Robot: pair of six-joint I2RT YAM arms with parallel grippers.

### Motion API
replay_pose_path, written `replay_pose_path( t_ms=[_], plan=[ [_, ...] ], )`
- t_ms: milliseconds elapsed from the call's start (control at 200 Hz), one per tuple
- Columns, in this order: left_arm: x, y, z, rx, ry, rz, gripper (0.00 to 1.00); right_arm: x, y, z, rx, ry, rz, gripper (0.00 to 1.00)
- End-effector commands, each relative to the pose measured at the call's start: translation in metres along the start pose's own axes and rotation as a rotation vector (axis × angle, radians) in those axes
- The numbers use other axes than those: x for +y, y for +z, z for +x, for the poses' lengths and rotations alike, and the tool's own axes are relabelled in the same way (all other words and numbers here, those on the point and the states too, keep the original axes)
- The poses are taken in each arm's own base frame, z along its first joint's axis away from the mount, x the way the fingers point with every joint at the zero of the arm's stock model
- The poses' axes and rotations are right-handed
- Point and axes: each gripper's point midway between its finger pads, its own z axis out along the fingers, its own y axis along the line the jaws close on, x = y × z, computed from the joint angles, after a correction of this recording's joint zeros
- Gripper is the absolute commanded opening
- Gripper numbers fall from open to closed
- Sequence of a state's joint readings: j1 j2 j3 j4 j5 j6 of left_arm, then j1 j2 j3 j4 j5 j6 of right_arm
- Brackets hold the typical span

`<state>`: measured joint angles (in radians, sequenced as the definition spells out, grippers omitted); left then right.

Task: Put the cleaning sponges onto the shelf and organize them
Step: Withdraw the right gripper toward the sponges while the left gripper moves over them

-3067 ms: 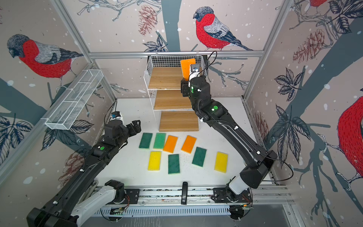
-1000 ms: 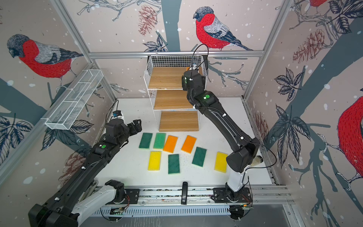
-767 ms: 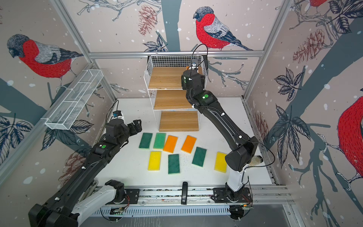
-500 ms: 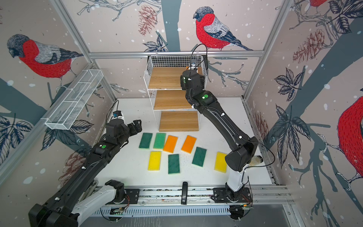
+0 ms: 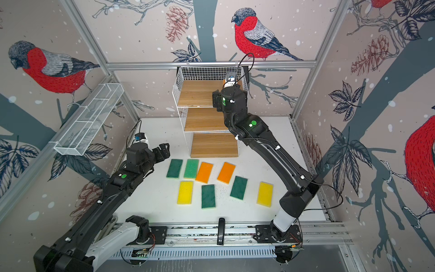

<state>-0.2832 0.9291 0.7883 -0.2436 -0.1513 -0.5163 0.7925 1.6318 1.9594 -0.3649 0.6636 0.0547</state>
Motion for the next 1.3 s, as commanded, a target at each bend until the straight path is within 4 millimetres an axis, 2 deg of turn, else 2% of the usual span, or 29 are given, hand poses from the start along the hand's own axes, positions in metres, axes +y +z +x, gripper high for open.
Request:
replay_pose_path(
  t_ms=[0,255,385,515,545,730,820,940,1086,1296],
  plan=[
    [-0.005,-0.002,-0.004,-0.007,0.001,0.023,0.9,-0.004,-0.008,-0.006,-0.028,0.008,-0.003,0.88],
    [0.004,0.0,0.01,0.049,0.017,-0.014,0.9,-0.002,-0.032,0.026,0.035,-0.016,-0.118,0.91],
    [0.009,0.001,0.02,0.069,0.01,-0.027,0.9,-0.014,-0.048,0.045,0.06,-0.01,-0.13,0.93],
    [0.011,0.008,0.036,0.114,0.002,-0.028,0.9,-0.027,-0.057,0.075,0.096,0.026,-0.153,0.95],
    [0.013,0.01,0.04,0.126,0.003,-0.034,0.9,-0.033,-0.064,0.075,0.088,0.049,-0.163,0.95],
    [0.024,0.023,0.071,0.21,0.036,-0.097,0.9,-0.056,-0.066,0.117,0.148,0.09,-0.153,0.96],
    [0.023,0.027,0.085,0.243,0.049,-0.084,0.9,-0.065,-0.063,0.14,0.186,0.106,-0.148,0.98],
    [0.018,0.031,0.095,0.252,0.051,-0.052,0.9,-0.073,-0.059,0.179,0.257,0.133,-0.159,0.99],
    [0.02,0.035,0.106,0.278,0.06,-0.071,0.9,-0.085,-0.057,0.222,0.332,0.182,-0.145,0.99],
    [0.024,0.039,0.116,0.307,0.064,-0.096,0.9,-0.095,-0.062,0.264,0.394,0.231,-0.121,0.99]
  ],
)
